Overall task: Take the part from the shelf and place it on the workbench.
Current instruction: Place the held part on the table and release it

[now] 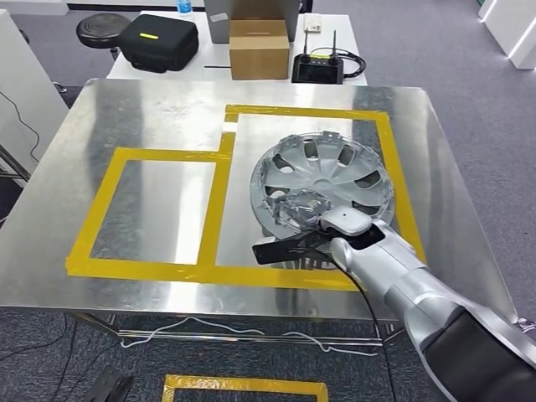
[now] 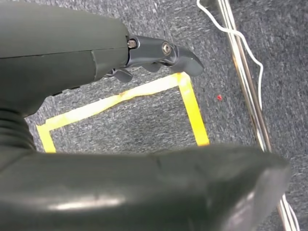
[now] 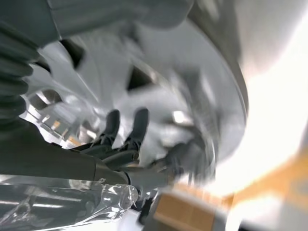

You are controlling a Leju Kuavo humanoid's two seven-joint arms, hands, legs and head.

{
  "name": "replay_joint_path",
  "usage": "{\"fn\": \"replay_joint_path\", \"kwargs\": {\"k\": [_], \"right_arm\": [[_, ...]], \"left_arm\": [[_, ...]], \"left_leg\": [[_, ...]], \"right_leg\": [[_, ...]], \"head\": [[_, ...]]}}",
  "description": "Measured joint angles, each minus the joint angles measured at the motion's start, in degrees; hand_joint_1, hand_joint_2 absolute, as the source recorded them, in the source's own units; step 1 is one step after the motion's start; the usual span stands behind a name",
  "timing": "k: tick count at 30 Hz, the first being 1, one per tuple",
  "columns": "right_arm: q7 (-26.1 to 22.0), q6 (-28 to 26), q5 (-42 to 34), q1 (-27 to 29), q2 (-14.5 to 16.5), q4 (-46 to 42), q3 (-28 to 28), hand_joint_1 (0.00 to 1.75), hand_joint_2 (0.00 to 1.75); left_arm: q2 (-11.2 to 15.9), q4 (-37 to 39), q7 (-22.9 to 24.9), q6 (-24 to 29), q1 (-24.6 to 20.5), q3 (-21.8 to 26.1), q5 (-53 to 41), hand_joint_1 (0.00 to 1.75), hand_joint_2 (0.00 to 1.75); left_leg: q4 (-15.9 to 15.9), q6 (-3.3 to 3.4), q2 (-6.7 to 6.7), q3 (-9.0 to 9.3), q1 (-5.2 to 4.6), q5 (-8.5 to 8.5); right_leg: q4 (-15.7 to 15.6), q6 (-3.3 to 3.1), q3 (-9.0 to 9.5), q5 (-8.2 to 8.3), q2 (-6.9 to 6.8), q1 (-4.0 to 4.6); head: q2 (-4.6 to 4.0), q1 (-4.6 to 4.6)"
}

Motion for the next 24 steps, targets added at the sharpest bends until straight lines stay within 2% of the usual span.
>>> {"fn": "replay_joint_path", "kwargs": {"k": [2, 5, 6, 7, 8, 10, 11, 12, 15, 17, 18, 20, 21, 22, 23, 24], "right_arm": [[-0.32, -4.44, -2.85, 0.63, -0.94, -1.3, -2.72, 0.0, 0.0], [-1.15, -8.66, -5.62, 2.13, -2.46, -4.63, -7.64, 0.0, 0.0], [-1.51, -9.82, -6.26, 3.0, -2.97, -6.12, -9.34, 0.0, 0.0], [-1.95, -11.14, -6.95, 3.99, -3.53, -7.92, -11.2, 0.0, 0.0], [-2.49, -12.65, -7.75, 5.03, -4.15, -10.14, -13.39, 0.0, 0.0], [-3.79, -15.85, -9.45, 7.11, -5.36, -15.35, -18.07, 0.0, 0.0], [-4.41, -17.39, -10.16, 8.3, -5.97, -18.44, -20.52, 0.0, 0.0], [-4.98, -18.78, -10.72, 9.78, -6.58, -21.78, -22.85, 0.0, 0.0], [-6.47, -21.74, -11.59, 16.43, -8.95, -33.93, -29.7, 0.0, 0.0], [-7.79, -23.05, -12.04, 21.29, -10.59, -42.19, -34.15, 0.0, 0.0], [-8.79, -24.06, -12.3, 24.11, -11.36, -46.41, -36.4, 0.0, 0.0], [-11.84, -26.96, -12.99, 31.86, -12.98, -55.47, -41.02, 0.0, 0.0], [-13.88, -28.47, -13.64, 36.89, -13.65, -60.32, -43.52, 0.0, 0.0], [-16.02, -29.61, -14.43, 42.16, -14.09, -64.89, -46.02, 0.0, 0.0], [-18.21, -30.4, -15.37, 47.27, -14.3, -69.3, -48.64, 0.0, 0.0], [-20.23, -30.85, -16.22, 51.89, -14.37, -73.34, -51.25, 0.0, 0.0]], "left_arm": [[-0.02, 0.01, -0.41, 0.17, 0.06, -0.02, 0.11, 0.0, 0.0], [0.05, 0.01, -0.8, 0.47, -0.01, -0.03, 0.31, 0.0, 0.0], [0.08, 0.01, -0.92, 0.46, -0.04, -0.04, 0.34, 0.0, 0.0], [0.1, 0.01, -1.07, 0.38, -0.07, -0.07, 0.36, 0.0, 0.0], [0.08, 0.01, -1.23, 0.25, -0.09, -0.11, 0.39, 0.0, 0.0], [-0.08, 0.01, -1.49, -0.11, -0.1, -0.22, 0.57, 0.0, 0.0], [-0.18, 0.01, -1.61, -0.29, -0.1, -0.26, 0.71, 0.0, 0.0], [-0.26, 0.01, -1.79, -0.45, -0.08, -0.28, 0.86, 0.0, 0.0], [-0.36, 0.01, -2.63, -0.9, 0.21, -0.26, 1.43, 0.0, 0.0], [-0.46, 0.04, -3.2, -1.2, 0.57, -0.25, 1.92, 0.0, 0.0], [-0.5, 0.05, -3.45, -1.35, 0.72, -0.23, 2.27, 0.0, 0.0], [-0.58, 0.07, -3.79, -1.57, 0.92, -0.12, 3.16, 0.0, 0.0], [-0.64, 0.07, -3.87, -1.63, 1.1, 0.01, 3.61, 0.0, 0.0], [-0.7, 0.07, -3.92, -1.63, 1.36, 0.16, 4.01, 0.0, 0.0], [-0.78, 0.07, -3.99, -1.62, 1.69, 0.37, 4.38, 0.0, 0.0], [-0.82, 0.07, -4.08, -1.61, 1.97, 0.61, 4.69, 0.0, 0.0]], "left_leg": [[-0.05, 0.84, 0.0, 0.06, -0.01, 0.07], [-0.06, 1.41, -0.03, 0.09, -0.2, 0.04], [-0.05, 1.47, -0.08, 0.11, -0.28, 0.01], [-0.04, 1.52, -0.16, 0.16, -0.36, -0.02], [-0.04, 1.53, -0.25, 0.25, -0.44, -0.05], [-0.02, 1.43, -0.37, 0.46, -0.6, -0.16], [0.02, 1.28, -0.41, 0.5, -0.7, -0.22], [0.03, 1.09, -0.42, 0.51, -0.76, -0.25], [-0.19, 0.29, -0.52, 0.56, -0.62, -0.3], [1.45, -0.25, -0.41, -0.08, -0.61, -1.81], [3.95, -0.46, -0.31, -1.15, -0.6, -3.46], [11.24, -0.73, -0.17, -4.38, -0.6, -7.26], [14.15, -0.82, -0.13, -5.69, -0.59, -8.37], [15.27, -0.88, -0.09, -6.14, -0.57, -8.43], [14.2, -0.91, -0.04, -5.46, -0.53, -7.46], [11.18, -0.91, -0.01, -3.72, -0.5, -5.74]], "right_leg": [[2.58, 0.4, -1.12, -1.81, -0.17, -0.1], [13.94, 0.55, -6.46, -6.93, -0.28, -0.03], [16.5, 0.49, -7.77, -7.53, -0.28, -0.01], [16.76, 0.35, -8.02, -6.99, -0.28, 0.02], [14.67, 0.11, -7.12, -5.45, -0.28, 0.07], [6.53, -0.54, -3.21, -1.6, -0.29, 0.32], [3.08, -0.72, -1.47, -0.41, -0.3, 0.46], [1.0, -0.82, -0.4, 0.1, -0.31, 0.59], [-0.07, -1.09, 0.22, 0.12, -0.42, 0.71], [-0.57, -1.61, 0.58, 0.3, -0.58, 0.43], [-0.77, -1.81, 0.79, 0.36, -0.68, 0.28], [-0.81, -1.98, 1.03, 0.25, -1.08, 0.27], [-0.8, -1.98, 1.12, 0.18, -1.35, 0.28], [-0.79, -1.96, 1.16, 0.1, -1.57, 0.26], [-0.77, -1.88, 1.17, 0.05, -1.69, 0.21], [-0.73, -1.74, 1.18, 0.0, -1.67, 0.11]], "head": [[0.01, 0.13], [0.0, 0.32], [0.0, 0.33], [0.0, 0.35], [0.0, 0.4], [0.0, 0.45], [0.01, 0.44], [0.01, 0.4], [0.01, 0.38], [0.01, 0.32], [0.01, 0.19], [0.0, -0.02], [0.0, -0.08], [0.0, -0.09], [0.0, -0.1], [0.0, -0.11]]}}
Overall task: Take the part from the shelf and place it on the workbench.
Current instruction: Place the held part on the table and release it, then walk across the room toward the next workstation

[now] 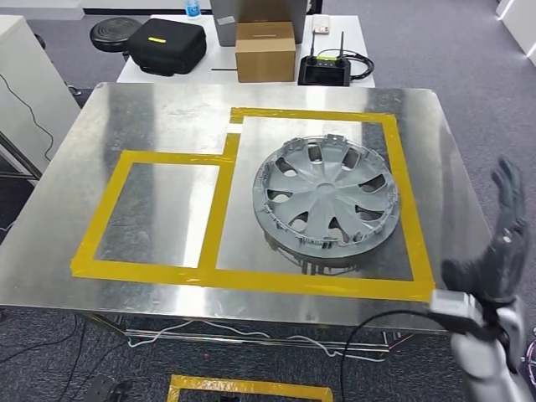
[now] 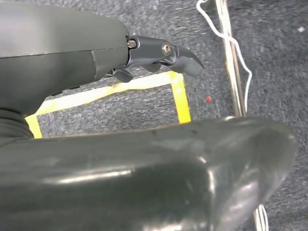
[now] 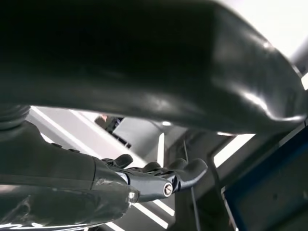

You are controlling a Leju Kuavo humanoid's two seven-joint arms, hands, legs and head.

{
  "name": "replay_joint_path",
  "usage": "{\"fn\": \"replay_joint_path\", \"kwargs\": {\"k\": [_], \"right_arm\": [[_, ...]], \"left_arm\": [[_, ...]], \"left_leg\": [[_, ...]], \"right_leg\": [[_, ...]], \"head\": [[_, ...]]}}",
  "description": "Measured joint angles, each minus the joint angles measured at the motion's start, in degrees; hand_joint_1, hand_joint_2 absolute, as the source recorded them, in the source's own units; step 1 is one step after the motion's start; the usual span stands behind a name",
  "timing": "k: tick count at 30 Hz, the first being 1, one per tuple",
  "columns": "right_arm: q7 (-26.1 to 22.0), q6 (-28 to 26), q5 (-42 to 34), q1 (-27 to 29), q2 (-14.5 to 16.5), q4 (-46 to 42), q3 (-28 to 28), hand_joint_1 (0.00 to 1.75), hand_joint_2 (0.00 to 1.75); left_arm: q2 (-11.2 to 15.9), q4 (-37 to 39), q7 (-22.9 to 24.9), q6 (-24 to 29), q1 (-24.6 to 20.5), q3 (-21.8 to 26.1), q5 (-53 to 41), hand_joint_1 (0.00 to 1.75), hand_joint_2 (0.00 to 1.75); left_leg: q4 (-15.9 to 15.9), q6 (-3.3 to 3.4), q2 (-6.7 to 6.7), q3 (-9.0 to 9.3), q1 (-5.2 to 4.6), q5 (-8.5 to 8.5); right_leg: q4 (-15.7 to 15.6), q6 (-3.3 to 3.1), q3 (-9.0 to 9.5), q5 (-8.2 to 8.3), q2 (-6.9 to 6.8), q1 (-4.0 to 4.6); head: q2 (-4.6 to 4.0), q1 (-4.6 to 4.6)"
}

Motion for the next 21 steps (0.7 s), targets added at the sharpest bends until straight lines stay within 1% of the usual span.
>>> {"fn": "replay_joint_path", "kwargs": {"k": [1, 2, 3, 4, 5, 6, 7, 8, 9, 10, 11, 12, 13, 14, 15, 16, 17, 18, 19, 20, 21], "right_arm": [[-1.49, -0.23, -0.63, 3.71, 0.01, -3.23, -2.19, 0.0, 0.0], [-2.54, -0.34, -1.19, 7.07, 0.07, -6.37, -4.49, 0.0, 0.0], [-3.17, -0.22, -1.79, 10.17, 0.3, -9.08, -6.65, 0.0, 0.0], [-3.53, 0.28, -2.66, 13.25, 0.86, -11.5, -8.84, 0.0, 0.0], [-3.82, 1.31, -3.8, 16.55, 1.72, -13.82, -11.3, 0.0, 0.0], [-4.08, 2.99, -5.19, 19.42, 2.88, -15.61, -13.83, 0.0, 0.0], [-4.22, 5.18, -6.55, 21.77, 4.19, -16.9, -16.42, 0.0, 0.0], [-4.28, 8.04, -7.55, 23.5, 5.67, -17.68, -19.2, 0.0, 0.0], [-4.28, 11.19, -8.16, 24.61, 7.26, -18.12, -22.1, 0.0, 0.0], [-4.28, 14.41, -8.31, 25.37, 8.99, -18.26, -25.12, 0.0, 0.0], [-4.28, 17.24, -8.16, 25.88, 10.68, -18.2, -28.07, 0.0, 0.0], [-4.28, 19.45, -7.79, 26.14, 12.26, -17.92, -30.93, 0.0, 0.0], [-4.28, 21.28, -7.32, 26.27, 13.75, -17.43, -33.72, 0.0, 0.0], [-4.28, 22.81, -6.73, 26.21, 15.05, -16.74, -36.27, 0.0, 0.0], [-4.28, 24.32, -6.04, 26.01, 16.35, -15.89, -38.93, 0.0, 0.0], [-4.28, 25.57, -5.47, 25.72, 17.49, -15.07, -41.43, 0.0, 0.0], [-4.28, 26.49, -5.05, 25.35, 18.48, -14.33, -43.75, 0.0, 0.0], [-4.27, 27.08, -4.76, 25.02, 19.34, -13.69, -45.81, 0.0, 0.0], [-4.29, 27.55, -4.49, 24.72, 20.06, -13.18, -47.48, 0.0, 0.0], [-4.3, 28.29, -3.84, 24.29, 20.73, -12.5, -49.04, 0.0, 0.0], [-4.31, 29.43, -2.63, 23.65, 21.39, -11.54, -50.64, 0.0, 0.0]], "left_arm": [[-0.04, 0.0, -0.09, 0.03, 0.17, 0.22, 0.23, 0.0, 0.0], [-0.12, 0.0, -0.17, 0.1, 0.21, 0.45, 0.45, 0.0, 0.0], [-0.2, 0.0, -0.21, 0.23, 0.19, 0.68, 0.7, 0.0, 0.0], [-0.3, 0.0, -0.21, 0.42, 0.22, 0.96, 1.04, 0.0, 0.0], [-0.39, 0.0, -0.21, 0.64, 0.31, 1.31, 1.46, 0.0, 0.0], [-0.46, -0.01, -0.22, 0.88, 0.5, 1.73, 1.89, 0.0, 0.0], [-0.55, -0.01, -0.26, 1.08, 0.71, 2.15, 2.26, 0.0, 0.0], [-0.62, -0.06, -0.35, 1.23, 0.9, 2.57, 2.59, 0.0, 0.0], [-0.7, -0.14, -0.47, 1.35, 1.03, 3.01, 2.9, 0.0, 0.0], [-0.75, -0.28, -0.61, 1.39, 1.12, 3.46, 3.15, 0.0, 0.0], [-0.8, -0.49, -0.74, 1.4, 1.19, 3.9, 3.32, 0.0, 0.0], [-0.85, -0.72, -0.86, 1.38, 1.26, 4.34, 3.42, 0.0, 0.0], [-0.91, -0.96, -0.97, 1.35, 1.33, 4.75, 3.43, 0.0, 0.0], [-0.98, -1.17, -1.05, 1.34, 1.41, 5.11, 3.43, 0.0, 0.0], [-1.06, -1.36, -1.12, 1.36, 1.49, 5.45, 3.43, 0.0, 0.0], [-1.14, -1.53, -1.16, 1.38, 1.54, 5.76, 3.43, 0.0, 0.0], [-1.22, -1.71, -1.19, 1.41, 1.61, 6.04, 3.43, 0.0, 0.0], [-1.27, -1.9, -1.22, 1.43, 1.7, 6.31, 3.43, 0.0, 0.0], [-1.3, -2.08, -1.25, 1.45, 1.77, 6.53, 3.42, 0.0, 0.0], [-1.32, -2.25, -1.27, 1.46, 1.86, 6.71, 3.41, 0.0, 0.0], [-1.35, -2.39, -1.28, 1.48, 1.94, 6.89, 3.38, 0.0, 0.0]], "left_leg": [[-3.68, 0.0, 0.01, 2.13, 0.04, 1.75], [-7.36, 0.09, -0.08, 4.16, 0.05, 2.94], [-9.82, 0.32, -0.2, 5.51, 0.01, 3.54], [-10.98, 0.63, -0.33, 6.13, -0.09, 3.62], [-11.47, 1.09, -0.44, 6.32, -0.21, 3.56], [-11.42, 1.58, -0.43, 6.26, -0.26, 3.71], [-11.48, 2.01, -0.35, 6.2, -0.27, 3.9], [-11.55, 2.43, -0.25, 6.06, -0.24, 4.14], [-11.62, 2.78, -0.13, 5.86, -0.21, 4.38], [-11.61, 3.02, -0.04, 5.55, -0.27, 4.63], [-11.61, 3.2, 0.02, 5.12, -0.37, 4.96], [-11.6, 3.29, 0.07, 4.61, -0.48, 5.34], [-11.6, 3.31, 0.11, 4.05, -0.58, 5.79], [-11.58, 3.26, 0.13, 3.52, -0.62, 6.24], [-11.57, 3.15, 0.13, 3.0, -0.59, 6.69], [-11.54, 2.96, 0.09, 2.54, -0.56, 7.16], [-11.5, 2.68, 0.05, 2.13, -0.56, 7.63], [-11.54, 2.33, 0.0, 1.93, -0.55, 8.13], [-11.58, 1.94, -0.04, 1.87, -0.55, 8.6], [-11.78, 1.52, -0.05, 1.93, -0.49, 9.09], [-12.1, 1.09, -0.05, 2.06, -0.39, 9.66]], "right_leg": [[0.05, 0.19, 0.0, -0.05, 0.09, -0.12], [0.33, 0.51, -0.14, -0.13, 0.25, -0.1], [0.49, 0.89, -0.26, -0.15, 0.42, -0.08], [0.57, 1.25, -0.34, -0.12, 0.55, -0.04], [0.6, 1.64, -0.38, -0.03, 0.65, -0.01], [0.45, 1.91, -0.34, 0.07, 0.67, -0.14], [0.65, 2.14, -0.44, -0.32, 0.68, -0.25], [1.72, 2.35, -0.84, -1.53, 0.7, -0.32], [3.7, 2.51, -1.55, -3.38, 0.72, -0.36], [7.04, 2.64, -2.66, -5.99, 0.72, -0.36], [11.08, 2.72, -3.88, -8.63, 0.73, -0.36], [14.53, 2.73, -4.75, -10.47, 0.73, -0.35], [16.69, 2.69, -4.89, -11.35, 0.74, -0.31], [16.54, 2.6, -3.87, -10.9, 0.74, -0.26], [14.09, 2.52, -1.63, -9.48, 0.74, -0.23], [10.03, 2.48, 1.52, -7.97, 0.73, -0.25], [5.34, 2.42, 4.8, -7.27, 0.72, -0.23], [1.79, 2.27, 7.1, -6.8, 0.78, -0.15], [-0.49, 2.04, 8.42, -6.9, 0.86, -0.03], [-1.32, 1.69, 8.64, -7.03, 0.96, 0.18], [-1.2, 1.24, 8.18, -6.5, 1.07, 0.33]], "head": [[0.0, -0.02], [0.0, -0.05], [0.0, -0.06], [0.0, -0.1], [0.0, -0.11], [0.0, -0.1], [0.0, -0.1], [0.0, -0.04], [0.0, 0.0], [0.0, 0.08], [0.0, 0.12], [0.0, 0.13], [0.0, 0.13], [0.0, 0.12], [0.0, 0.12], [0.0, 0.15], [0.0, 0.19], [0.01, 0.13], [0.01, 0.17], [0.01, 0.17], [0.02, 0.12]]}}
